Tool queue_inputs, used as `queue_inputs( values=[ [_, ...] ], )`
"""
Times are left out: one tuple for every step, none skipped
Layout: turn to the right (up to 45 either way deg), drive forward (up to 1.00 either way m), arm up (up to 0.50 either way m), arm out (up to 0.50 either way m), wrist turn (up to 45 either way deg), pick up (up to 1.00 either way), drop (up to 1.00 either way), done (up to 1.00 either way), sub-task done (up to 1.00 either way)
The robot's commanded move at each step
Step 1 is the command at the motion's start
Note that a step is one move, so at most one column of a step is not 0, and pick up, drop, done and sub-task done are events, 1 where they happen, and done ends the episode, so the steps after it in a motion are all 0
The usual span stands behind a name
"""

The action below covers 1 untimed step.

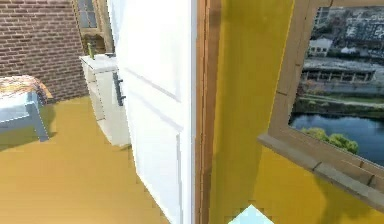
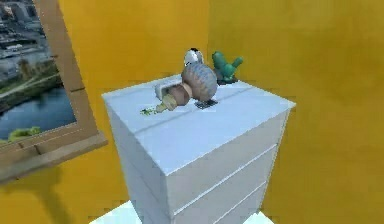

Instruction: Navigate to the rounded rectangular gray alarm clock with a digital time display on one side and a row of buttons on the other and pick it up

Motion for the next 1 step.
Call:
queue_inputs(
  values=[
    [45.0, 0.0, 0.0, 0.0, 0.0, 0.0, 0.0, 0.0, 0.0]
  ],
)
